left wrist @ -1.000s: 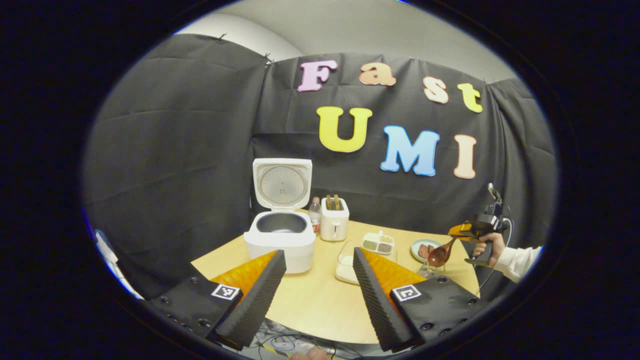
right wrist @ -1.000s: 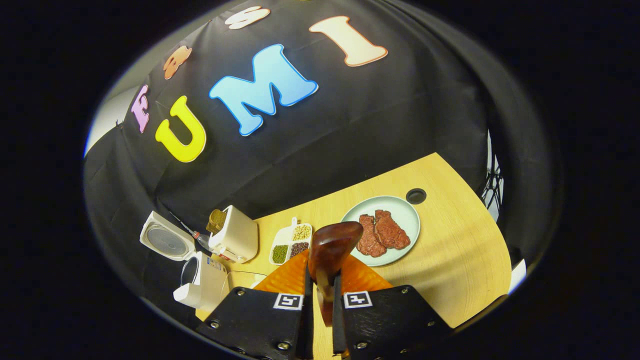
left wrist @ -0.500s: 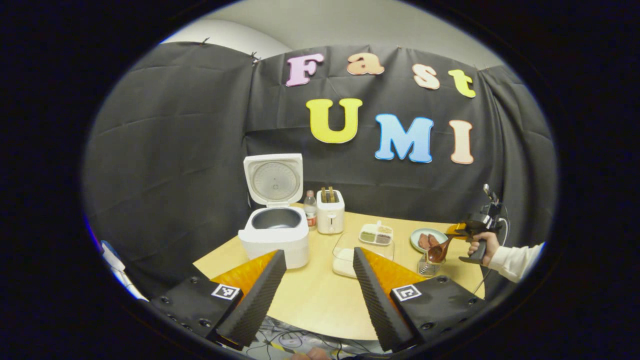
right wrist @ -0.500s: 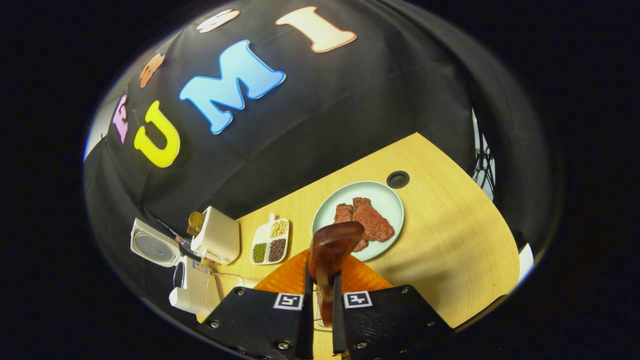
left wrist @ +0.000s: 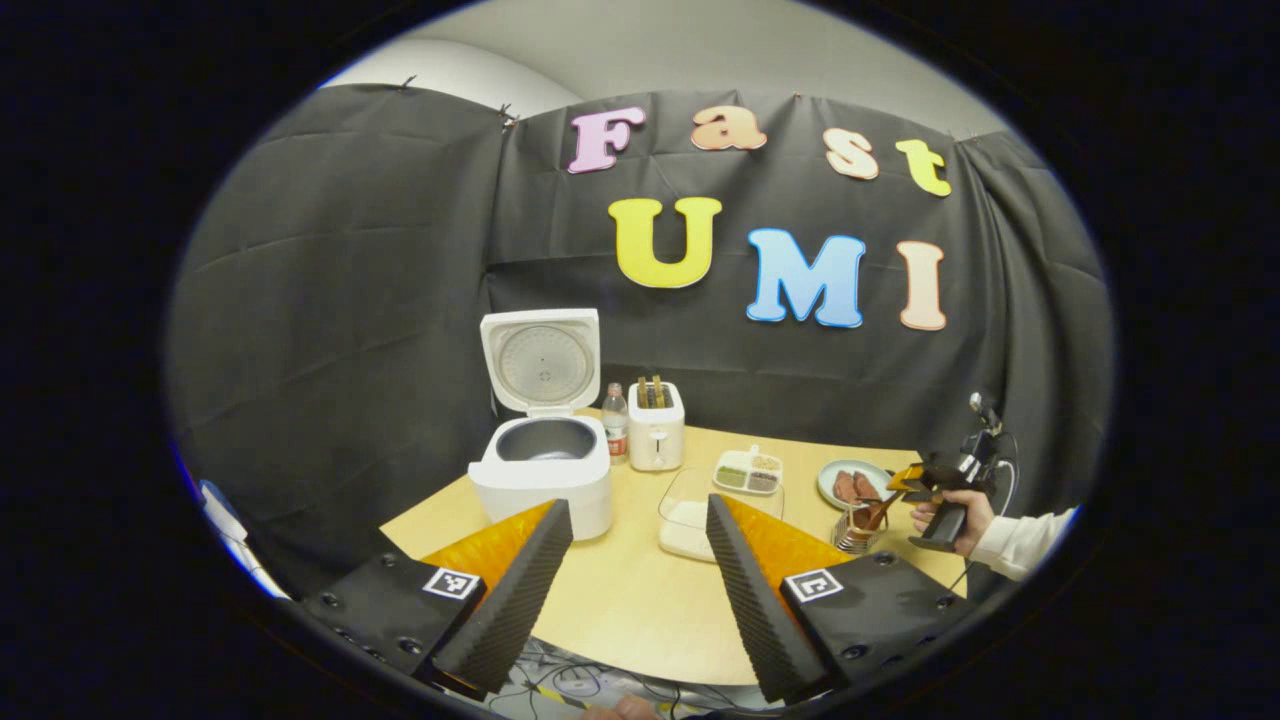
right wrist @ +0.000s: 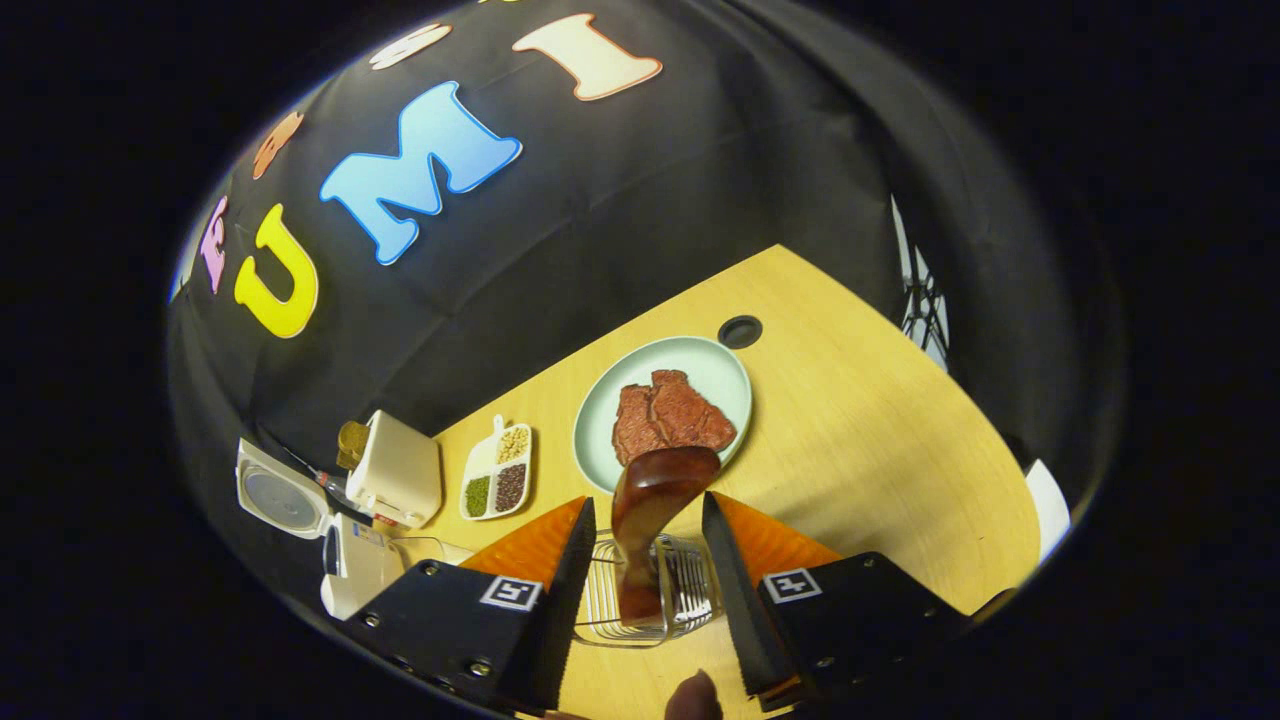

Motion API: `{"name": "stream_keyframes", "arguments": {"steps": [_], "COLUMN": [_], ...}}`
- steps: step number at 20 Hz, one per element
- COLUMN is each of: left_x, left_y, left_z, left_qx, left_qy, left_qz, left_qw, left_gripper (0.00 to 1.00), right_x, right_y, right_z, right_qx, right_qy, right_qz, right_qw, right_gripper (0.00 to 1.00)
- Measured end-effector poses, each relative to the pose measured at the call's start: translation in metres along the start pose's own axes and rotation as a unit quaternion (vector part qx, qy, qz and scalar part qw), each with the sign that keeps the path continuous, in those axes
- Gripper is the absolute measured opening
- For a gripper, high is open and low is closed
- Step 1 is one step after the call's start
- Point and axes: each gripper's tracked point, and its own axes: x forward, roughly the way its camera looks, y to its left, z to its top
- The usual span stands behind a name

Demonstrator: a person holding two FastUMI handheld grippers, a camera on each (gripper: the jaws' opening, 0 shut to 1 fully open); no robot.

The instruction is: Close the left gripper, press the button to open the rice cooker; take a wooden spoon from the chopstick holder with the right hand, scoop a spoonful of rice and pour it into the rice cooker, then put the wooden spoon back into the chopstick holder.

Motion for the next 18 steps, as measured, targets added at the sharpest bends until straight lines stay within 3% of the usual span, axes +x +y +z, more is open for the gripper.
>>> {"name": "stream_keyframes", "arguments": {"steps": [3, 4, 6, 7, 8, 12, 13, 18], "left_x": [0.008, 0.012, 0.018, 0.022, 0.024, 0.036, 0.041, 0.078], "left_y": [-0.003, -0.003, -0.003, -0.002, -0.001, 0.001, 0.004, 0.026], "left_z": [0.006, 0.008, 0.016, 0.019, 0.022, 0.033, 0.035, 0.053], "left_qx": [0.001, 0.001, 0.002, 0.001, -0.001, -0.007, -0.011, -0.019], "left_qy": [-0.007, -0.012, -0.023, -0.027, -0.032, -0.051, -0.052, -0.074], "left_qz": [-0.011, -0.015, -0.022, -0.025, -0.028, -0.039, -0.045, -0.086], "left_qw": [1.000, 1.000, 1.000, 0.999, 0.999, 0.998, 0.998, 0.993], "left_gripper": [0.95, 0.95, 0.95, 0.89, 1.00, 1.00, 0.95, 0.95], "right_x": [-0.023, -0.030, -0.056, -0.072, -0.085, -0.132, -0.135, -0.196], "right_y": [-0.001, 0.002, 0.010, 0.017, 0.024, 0.046, 0.051, 0.082], "right_z": [0.012, 0.023, 0.046, 0.052, 0.056, 0.058, 0.056, 0.050], "right_qx": [-0.015, -0.015, -0.029, -0.039, -0.050, -0.094, -0.106, -0.152], "right_qy": [-0.036, -0.072, -0.134, -0.154, -0.169, -0.201, -0.206, -0.270], "right_qz": [-0.012, -0.011, -0.002, 0.006, 0.013, 0.031, 0.033, 0.012], "right_qw": [0.999, 0.997, 0.991, 0.987, 0.984, 0.975, 0.972, 0.951], "right_gripper": [0.86, 0.98, 0.98, 0.98, 0.98, 0.98, 0.98, 0.98]}}
